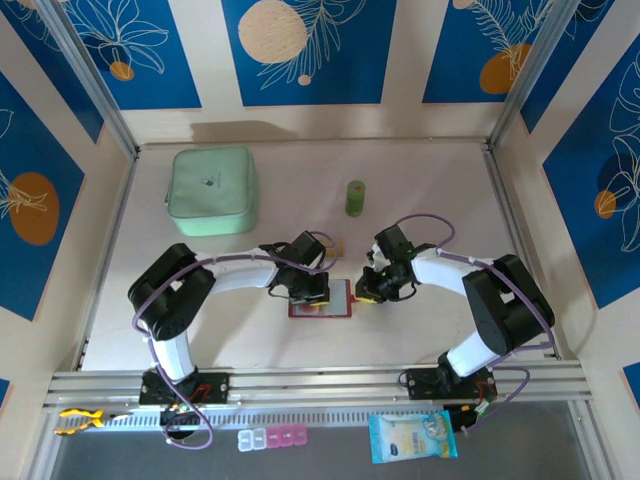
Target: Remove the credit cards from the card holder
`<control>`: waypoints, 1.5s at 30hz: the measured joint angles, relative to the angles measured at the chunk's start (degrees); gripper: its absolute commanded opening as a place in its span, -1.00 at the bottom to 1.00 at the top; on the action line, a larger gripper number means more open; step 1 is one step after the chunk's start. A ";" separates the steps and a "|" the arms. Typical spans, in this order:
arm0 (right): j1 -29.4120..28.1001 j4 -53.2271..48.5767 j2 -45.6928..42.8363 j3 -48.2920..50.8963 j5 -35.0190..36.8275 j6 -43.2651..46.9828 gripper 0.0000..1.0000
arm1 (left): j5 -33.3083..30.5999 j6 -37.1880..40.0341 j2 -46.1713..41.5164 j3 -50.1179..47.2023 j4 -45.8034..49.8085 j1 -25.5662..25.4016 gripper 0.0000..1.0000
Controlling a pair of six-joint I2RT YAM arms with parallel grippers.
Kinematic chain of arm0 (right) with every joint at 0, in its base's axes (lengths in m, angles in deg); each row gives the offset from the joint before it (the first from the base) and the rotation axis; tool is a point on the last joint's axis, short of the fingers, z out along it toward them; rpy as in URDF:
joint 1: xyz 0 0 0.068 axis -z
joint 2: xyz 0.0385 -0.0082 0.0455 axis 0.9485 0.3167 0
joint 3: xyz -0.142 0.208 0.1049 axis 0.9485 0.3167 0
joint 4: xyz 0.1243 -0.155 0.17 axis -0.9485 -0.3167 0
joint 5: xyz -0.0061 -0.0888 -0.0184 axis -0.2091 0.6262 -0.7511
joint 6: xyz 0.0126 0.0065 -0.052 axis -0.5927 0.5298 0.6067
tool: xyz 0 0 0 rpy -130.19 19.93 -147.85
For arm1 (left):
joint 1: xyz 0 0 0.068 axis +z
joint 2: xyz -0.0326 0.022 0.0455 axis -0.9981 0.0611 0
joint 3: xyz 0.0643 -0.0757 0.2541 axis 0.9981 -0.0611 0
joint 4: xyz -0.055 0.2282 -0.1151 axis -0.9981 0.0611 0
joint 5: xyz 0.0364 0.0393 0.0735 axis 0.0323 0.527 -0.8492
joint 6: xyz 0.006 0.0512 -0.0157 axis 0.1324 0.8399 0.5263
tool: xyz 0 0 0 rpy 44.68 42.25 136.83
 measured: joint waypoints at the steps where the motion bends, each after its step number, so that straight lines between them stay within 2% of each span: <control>1: -0.02 0.11 0.09 0.00 -0.09 0.00 -0.68 | 0.00 0.00 0.00 0.00 -0.04 0.00 -0.89; 10: -0.15 -0.31 0.17 -1.14 0.17 0.09 -0.69 | -0.98 -0.02 -0.46 -0.20 -0.70 0.00 -0.85; 16: 0.39 -2.05 0.17 -2.25 1.40 1.16 -0.69 | -3.43 0.24 -5.90 -1.44 -0.87 0.55 -0.82; 22: 0.52 -4.24 0.17 -2.49 1.92 1.66 -0.61 | -5.09 1.25 -11.17 -3.23 -1.01 2.71 -0.81; 36: 0.09 -12.41 -4.76 -9.88 5.29 2.58 -0.49 | -5.73 1.95 -13.53 -11.52 -0.94 7.67 -0.82; 45: -4.63 -8.41 -2.36 -11.89 0.39 -1.60 -0.36 | -4.31 1.70 -14.19 -14.95 -4.11 9.29 -0.85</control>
